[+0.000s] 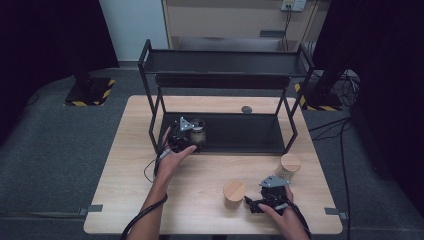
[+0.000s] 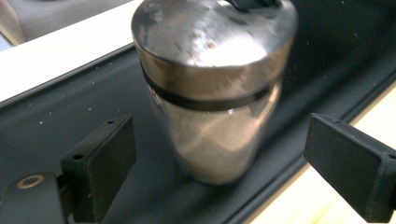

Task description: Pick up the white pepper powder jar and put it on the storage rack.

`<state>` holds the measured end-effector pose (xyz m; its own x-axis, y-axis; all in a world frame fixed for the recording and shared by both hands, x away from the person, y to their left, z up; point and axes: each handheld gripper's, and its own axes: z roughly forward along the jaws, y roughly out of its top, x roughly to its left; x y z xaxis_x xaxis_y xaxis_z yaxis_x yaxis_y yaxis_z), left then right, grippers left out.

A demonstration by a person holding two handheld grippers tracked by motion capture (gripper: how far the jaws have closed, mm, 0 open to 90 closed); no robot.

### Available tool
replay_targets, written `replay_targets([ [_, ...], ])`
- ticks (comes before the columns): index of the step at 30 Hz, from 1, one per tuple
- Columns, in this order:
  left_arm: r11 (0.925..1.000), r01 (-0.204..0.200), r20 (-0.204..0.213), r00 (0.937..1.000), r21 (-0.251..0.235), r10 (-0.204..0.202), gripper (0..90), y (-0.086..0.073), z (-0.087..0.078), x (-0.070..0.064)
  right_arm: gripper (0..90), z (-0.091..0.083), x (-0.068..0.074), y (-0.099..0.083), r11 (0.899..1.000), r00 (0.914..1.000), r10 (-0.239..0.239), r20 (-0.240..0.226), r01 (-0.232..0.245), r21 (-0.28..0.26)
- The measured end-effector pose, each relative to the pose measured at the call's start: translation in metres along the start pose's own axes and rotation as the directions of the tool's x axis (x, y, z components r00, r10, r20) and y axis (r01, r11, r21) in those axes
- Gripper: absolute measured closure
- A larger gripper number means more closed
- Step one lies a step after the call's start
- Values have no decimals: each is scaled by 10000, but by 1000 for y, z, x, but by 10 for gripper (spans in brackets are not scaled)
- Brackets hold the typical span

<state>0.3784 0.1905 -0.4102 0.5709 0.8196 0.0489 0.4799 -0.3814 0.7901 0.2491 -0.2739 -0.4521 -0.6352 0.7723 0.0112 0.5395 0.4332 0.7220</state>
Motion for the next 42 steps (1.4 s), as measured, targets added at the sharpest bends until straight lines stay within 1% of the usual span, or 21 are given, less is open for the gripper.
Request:
replay_targets([
  [2,10000,46,-108,9999,-53,-47,78,-1,-5,-4,7,0,0,0,10000,10000,-4,-1,4,5],
  [7,9998,135,-159,9998,-155,-138,77,-2,-13,-8,7,0,0,0,10000,10000,5,0,-5,4],
  [10,9999,44,-152,9999,-156,-46,76,-2,-17,-11,7,0,0,0,10000,10000,6,0,-6,3],
  [12,9999,-85,-123,9999,-93,84,76,0,-20,-14,7,0,0,0,10000,10000,4,-1,-4,2],
  [19,9999,-53,-49,10000,-164,52,71,0,-29,-22,6,0,0,0,10000,10000,2,3,-2,4],
  [23,10000,-66,3,10000,-23,66,72,-1,-30,-22,6,0,0,0,10000,10000,1,7,-1,3],
  [26,10000,-94,67,9999,-25,94,71,-3,-33,-25,6,0,0,0,10000,10000,1,9,-1,3],
  [30,9999,-114,30,9999,-60,115,69,-6,-39,-27,6,0,0,0,10000,10000,2,8,-2,6],
  [32,9999,-144,10,9999,10,144,66,-7,-41,-27,6,0,0,0,10000,10000,4,10,-4,8],
  [35,9999,-123,-25,9999,67,123,64,-10,-46,-26,6,0,0,0,10000,10000,0,12,0,6],
  [42,10000,35,-35,10000,-3,-35,62,-14,-57,-29,6,0,0,0,10000,10000,3,15,-3,9],
])
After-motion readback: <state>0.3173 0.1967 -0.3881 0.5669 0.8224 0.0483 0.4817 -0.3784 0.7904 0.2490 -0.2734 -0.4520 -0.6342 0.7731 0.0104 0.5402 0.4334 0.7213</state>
